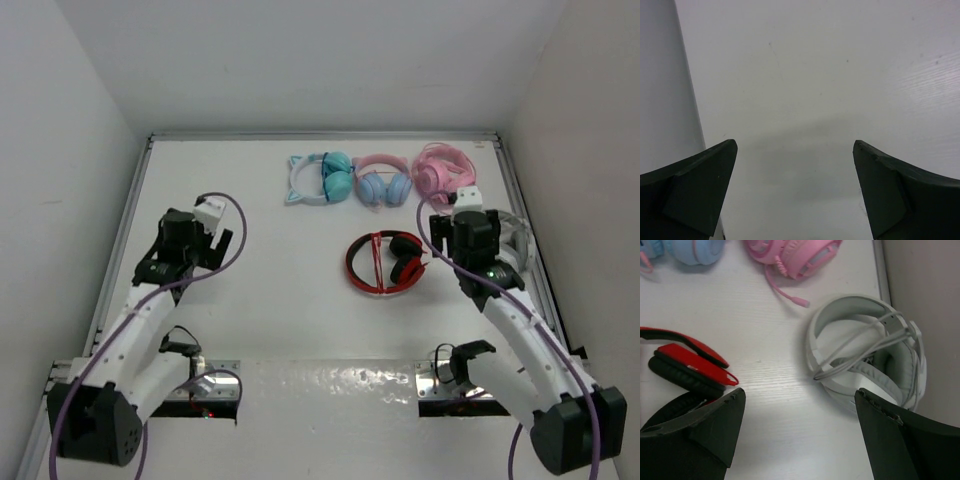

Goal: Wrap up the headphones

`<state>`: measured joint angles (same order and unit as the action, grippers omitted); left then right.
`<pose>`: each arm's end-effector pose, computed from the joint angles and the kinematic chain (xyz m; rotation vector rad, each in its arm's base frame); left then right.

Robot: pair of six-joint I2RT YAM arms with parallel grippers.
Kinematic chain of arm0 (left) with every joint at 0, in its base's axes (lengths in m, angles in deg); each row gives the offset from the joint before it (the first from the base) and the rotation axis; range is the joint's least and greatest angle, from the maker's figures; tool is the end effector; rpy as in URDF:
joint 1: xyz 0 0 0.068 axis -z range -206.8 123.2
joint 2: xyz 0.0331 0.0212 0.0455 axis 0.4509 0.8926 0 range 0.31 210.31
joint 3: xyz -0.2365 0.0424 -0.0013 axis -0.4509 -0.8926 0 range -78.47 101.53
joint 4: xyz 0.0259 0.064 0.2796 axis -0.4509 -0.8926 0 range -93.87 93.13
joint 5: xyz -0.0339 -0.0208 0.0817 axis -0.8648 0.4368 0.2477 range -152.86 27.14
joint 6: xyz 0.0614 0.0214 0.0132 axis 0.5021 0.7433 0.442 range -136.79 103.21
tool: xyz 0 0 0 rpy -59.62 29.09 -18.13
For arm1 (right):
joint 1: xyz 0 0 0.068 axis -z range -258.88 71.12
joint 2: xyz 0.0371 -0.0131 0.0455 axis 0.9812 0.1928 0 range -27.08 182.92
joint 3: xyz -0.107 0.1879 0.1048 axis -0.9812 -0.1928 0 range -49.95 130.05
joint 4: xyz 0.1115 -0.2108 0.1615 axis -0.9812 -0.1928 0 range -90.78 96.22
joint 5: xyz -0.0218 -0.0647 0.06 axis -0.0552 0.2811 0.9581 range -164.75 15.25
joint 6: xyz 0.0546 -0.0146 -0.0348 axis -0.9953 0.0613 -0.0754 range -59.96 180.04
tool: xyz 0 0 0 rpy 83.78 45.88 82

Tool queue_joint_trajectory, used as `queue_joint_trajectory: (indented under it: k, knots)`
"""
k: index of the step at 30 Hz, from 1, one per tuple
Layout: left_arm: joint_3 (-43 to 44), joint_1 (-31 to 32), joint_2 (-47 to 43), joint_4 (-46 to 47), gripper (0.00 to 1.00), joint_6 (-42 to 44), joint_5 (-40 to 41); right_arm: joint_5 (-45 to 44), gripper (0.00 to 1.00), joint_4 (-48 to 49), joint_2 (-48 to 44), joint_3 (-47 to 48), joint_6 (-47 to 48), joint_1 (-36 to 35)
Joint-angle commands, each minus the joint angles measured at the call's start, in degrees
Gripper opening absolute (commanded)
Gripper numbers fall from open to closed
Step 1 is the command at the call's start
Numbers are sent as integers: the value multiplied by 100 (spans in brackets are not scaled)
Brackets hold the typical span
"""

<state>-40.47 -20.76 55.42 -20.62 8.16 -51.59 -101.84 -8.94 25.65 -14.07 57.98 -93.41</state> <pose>0.2615 -0.0173 0.1972 0.5137 2.2406 0.3960 0.2595 0.0425 0.2110 0.0497 2.0778 -0.3265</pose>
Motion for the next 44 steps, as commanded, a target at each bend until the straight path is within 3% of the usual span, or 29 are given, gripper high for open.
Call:
queue_joint_trajectory:
  k: [1,4,8,12,22,44]
  knots:
    - [-257,2,-659,1030,100,-313,-414,-297,89,347,-535,-229,-434,282]
    - [-380,2,-765,1074,100,-754,-389,-305,89,329,-1034,-449,-461,424]
    - [-329,2,-529,1223,100,-1560,583,-726,89,426,-1624,-704,-645,433]
    - [-179,-7,-238,1258,100,-2020,1061,-991,89,558,-2012,-934,-638,433]
    - [-539,-7,-651,1399,100,-2214,851,-745,89,400,-2047,-740,-567,433]
    - [-548,2,-642,1469,100,-2442,736,-622,89,514,-2232,-626,-470,433]
